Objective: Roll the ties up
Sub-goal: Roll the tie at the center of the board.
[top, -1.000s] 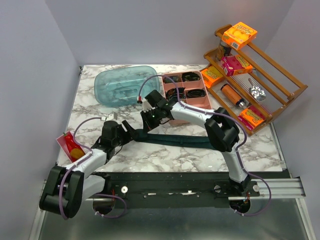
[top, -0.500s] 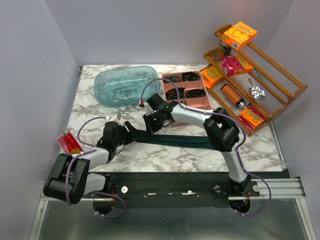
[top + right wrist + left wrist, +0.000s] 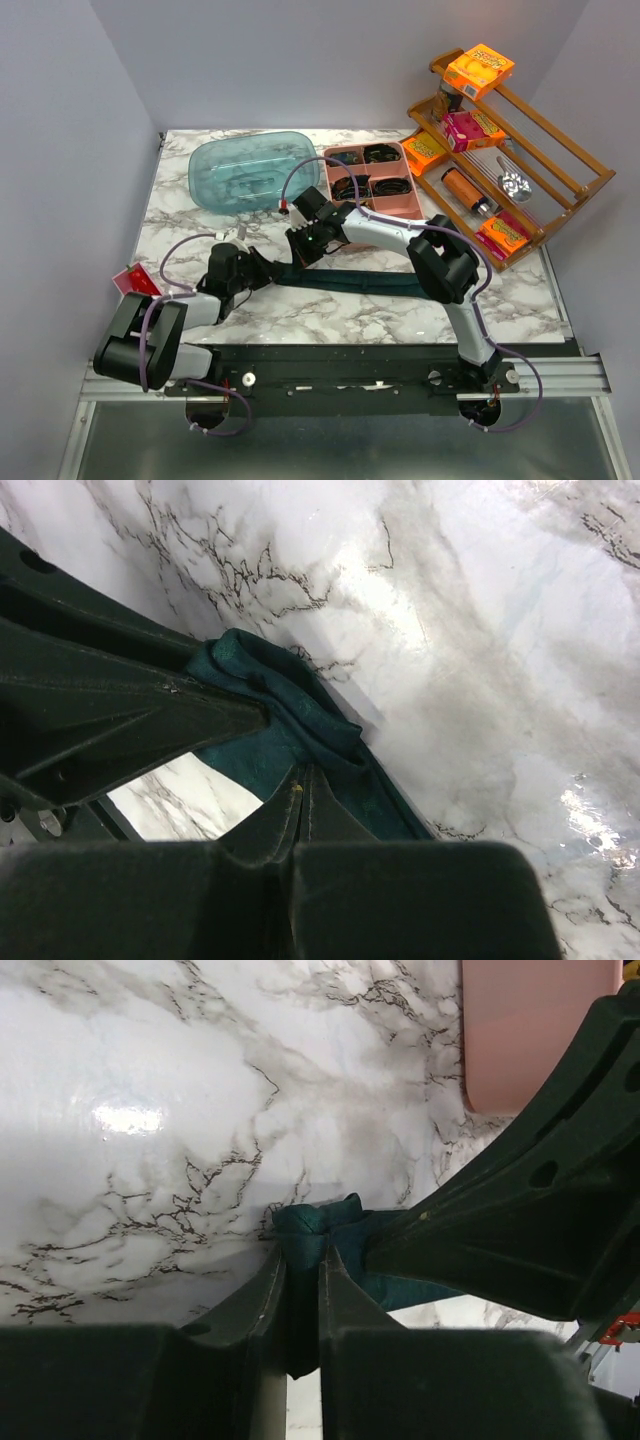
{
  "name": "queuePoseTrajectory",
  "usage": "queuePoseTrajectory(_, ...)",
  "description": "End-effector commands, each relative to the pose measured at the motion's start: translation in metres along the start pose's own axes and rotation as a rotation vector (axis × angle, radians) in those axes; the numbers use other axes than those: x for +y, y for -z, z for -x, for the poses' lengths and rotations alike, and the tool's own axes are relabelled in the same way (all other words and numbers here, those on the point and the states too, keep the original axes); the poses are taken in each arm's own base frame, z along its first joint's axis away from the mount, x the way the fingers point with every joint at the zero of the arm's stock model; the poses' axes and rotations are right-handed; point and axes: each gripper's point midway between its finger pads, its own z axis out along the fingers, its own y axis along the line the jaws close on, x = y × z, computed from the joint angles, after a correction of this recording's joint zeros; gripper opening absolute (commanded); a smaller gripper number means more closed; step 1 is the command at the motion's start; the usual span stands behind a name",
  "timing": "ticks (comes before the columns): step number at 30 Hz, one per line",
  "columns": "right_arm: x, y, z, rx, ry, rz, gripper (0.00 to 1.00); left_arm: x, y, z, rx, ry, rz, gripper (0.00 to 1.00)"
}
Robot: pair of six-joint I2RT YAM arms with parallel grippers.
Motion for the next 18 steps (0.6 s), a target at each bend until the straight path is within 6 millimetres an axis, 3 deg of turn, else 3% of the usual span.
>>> queuePoseTrajectory(1,-0.001,-0.007,-0.004,0.022,0.001,0.016,0.04,-0.003,0.003,0.011,-0.012,-0.037,0.029,0.07)
queuePoseTrajectory(4,0.002,-0.006,-0.001,0.016,0.003,0.026,0.04,-0.006,0.006,0.019,-0.013,-0.070,0.064,0.00)
queuePoseTrajectory(12,0.008,-0.007,0.009,0.005,0.008,0.050,0.04,-0.005,0.014,0.024,0.014,-0.189,0.215,0.00)
queuePoseTrajectory(18,0.011,-0.018,0.011,0.019,0.000,0.064,0.04,-0.017,0.013,0.026,0.020,-0.300,0.307,0.00)
